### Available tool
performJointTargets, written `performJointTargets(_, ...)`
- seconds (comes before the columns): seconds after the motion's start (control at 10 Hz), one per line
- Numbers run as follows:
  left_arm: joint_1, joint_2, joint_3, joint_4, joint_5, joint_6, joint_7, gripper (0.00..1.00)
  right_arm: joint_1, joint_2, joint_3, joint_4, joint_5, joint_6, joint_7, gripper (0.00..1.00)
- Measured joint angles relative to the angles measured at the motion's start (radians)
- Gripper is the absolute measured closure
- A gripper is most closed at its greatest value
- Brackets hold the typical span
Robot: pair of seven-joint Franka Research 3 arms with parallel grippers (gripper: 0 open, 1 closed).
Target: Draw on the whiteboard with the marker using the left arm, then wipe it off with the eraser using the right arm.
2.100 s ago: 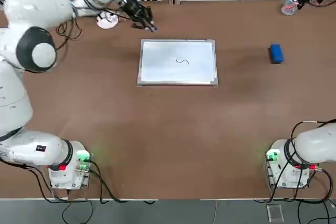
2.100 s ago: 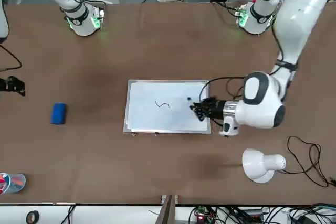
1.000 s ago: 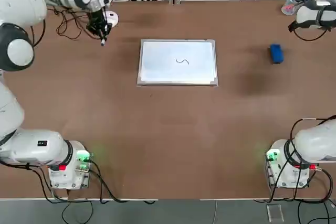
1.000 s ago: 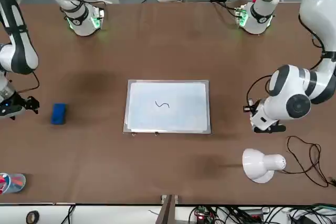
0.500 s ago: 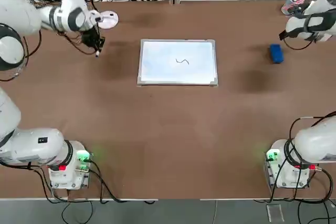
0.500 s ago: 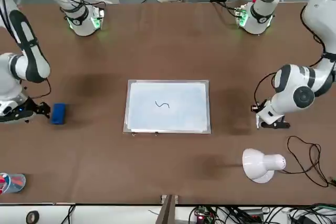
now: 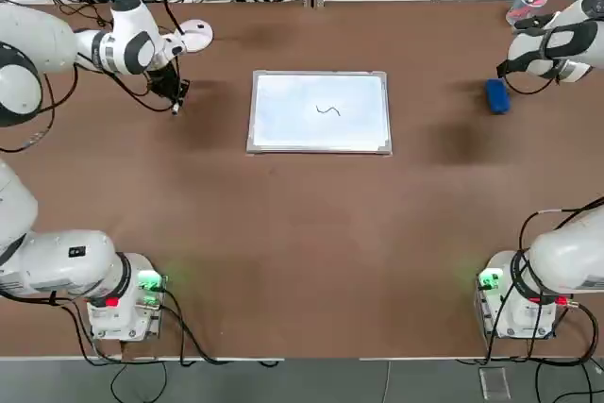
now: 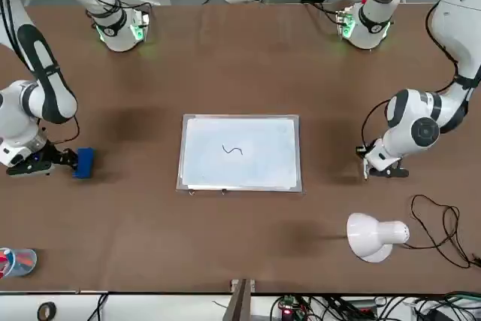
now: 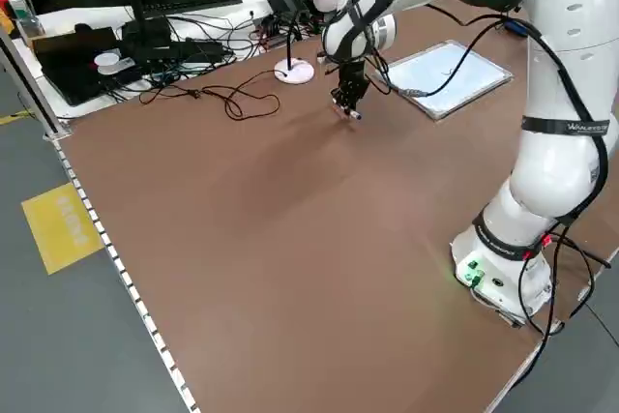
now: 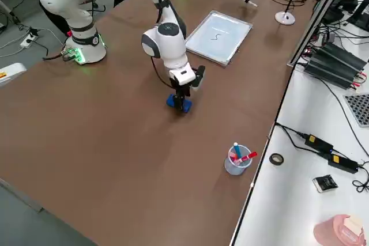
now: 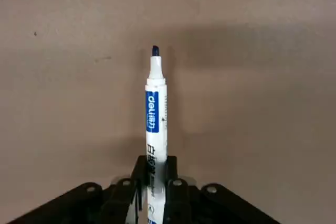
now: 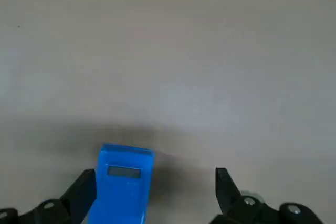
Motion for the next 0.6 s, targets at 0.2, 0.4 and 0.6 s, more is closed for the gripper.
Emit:
performJointTargets(0.2, 0.000, 0.002, 0.000, -0.006, 0.000, 0.001, 0.000, 0.75, 0.009, 0.008, 0.001, -0.009, 0.017, 0.029, 0.000, 0.00)
performJointTargets(0.4, 0.000, 0.008, 0.000, -0.011, 0.000, 0.002, 0.000, 0.58, 0.013, 0.026, 0.001, -0.025, 0.019, 0.074, 0.002, 0.00)
performJointTargets(0.6, 0.000, 0.016, 0.000, -0.011, 0.000, 0.006, 0.000, 0.54, 0.013, 0.041, 0.001, -0.031, 0.019, 0.092, 0.002, 0.00)
